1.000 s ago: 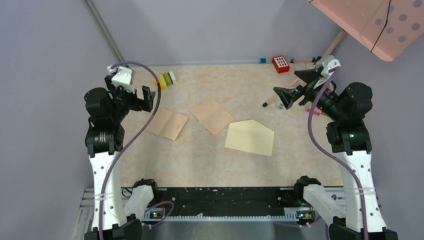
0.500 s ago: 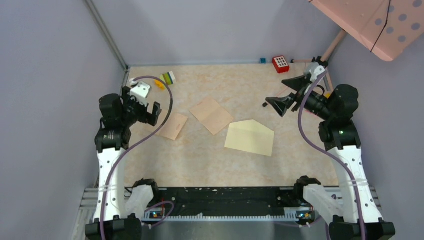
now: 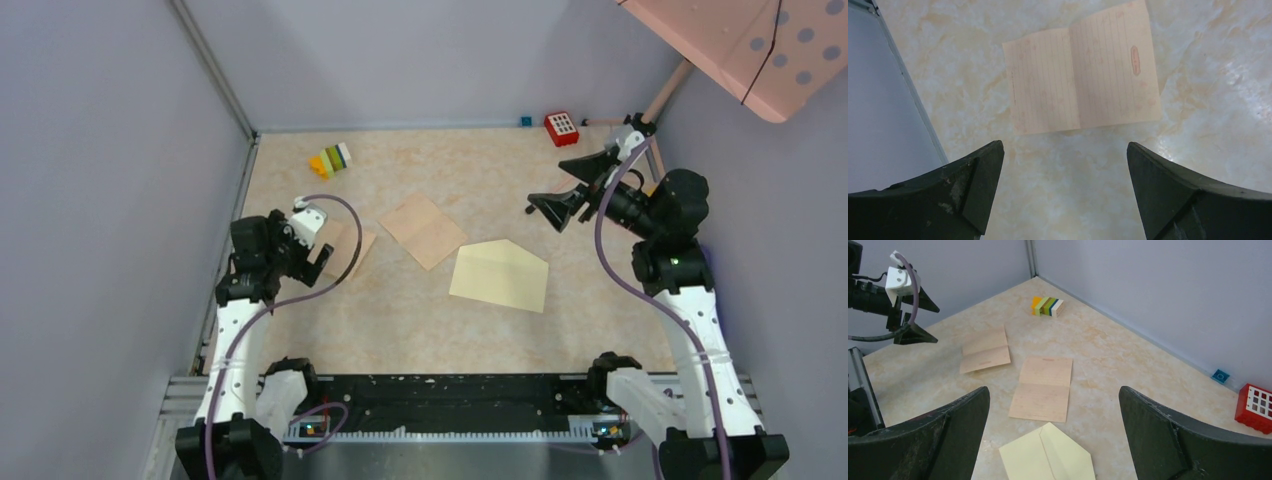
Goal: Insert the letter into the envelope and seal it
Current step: Pick up the letter from the center of the board.
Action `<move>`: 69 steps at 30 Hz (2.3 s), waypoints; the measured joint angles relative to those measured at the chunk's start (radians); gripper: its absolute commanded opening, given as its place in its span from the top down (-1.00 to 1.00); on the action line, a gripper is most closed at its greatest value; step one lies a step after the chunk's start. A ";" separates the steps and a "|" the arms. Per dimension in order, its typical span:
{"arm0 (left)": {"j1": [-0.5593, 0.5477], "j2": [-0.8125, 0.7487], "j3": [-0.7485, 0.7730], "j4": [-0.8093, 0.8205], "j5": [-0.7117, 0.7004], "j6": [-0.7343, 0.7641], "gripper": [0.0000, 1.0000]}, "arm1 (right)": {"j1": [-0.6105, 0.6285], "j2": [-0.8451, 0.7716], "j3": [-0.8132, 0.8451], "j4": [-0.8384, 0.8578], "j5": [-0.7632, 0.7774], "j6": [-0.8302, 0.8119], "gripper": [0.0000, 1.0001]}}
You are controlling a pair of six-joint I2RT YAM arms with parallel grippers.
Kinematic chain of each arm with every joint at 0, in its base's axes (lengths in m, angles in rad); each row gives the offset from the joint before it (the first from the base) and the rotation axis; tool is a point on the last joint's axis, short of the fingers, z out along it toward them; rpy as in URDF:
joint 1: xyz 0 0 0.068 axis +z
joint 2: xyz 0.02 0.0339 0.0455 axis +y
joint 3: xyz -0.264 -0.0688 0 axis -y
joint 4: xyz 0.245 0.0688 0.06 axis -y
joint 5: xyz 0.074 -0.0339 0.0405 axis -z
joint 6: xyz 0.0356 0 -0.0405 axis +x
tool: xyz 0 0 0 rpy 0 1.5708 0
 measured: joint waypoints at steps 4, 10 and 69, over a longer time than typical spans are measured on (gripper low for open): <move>0.000 -0.007 -0.083 0.051 -0.050 0.066 -0.97 | 0.004 0.006 0.000 0.006 0.020 0.005 -0.98; -0.001 -0.032 -0.227 0.142 -0.083 0.178 -0.96 | 0.004 0.010 -0.008 0.018 0.035 0.005 -0.98; -0.077 0.225 -0.596 0.986 0.042 0.332 0.99 | 0.018 0.041 -0.013 0.028 0.092 -0.014 -0.97</move>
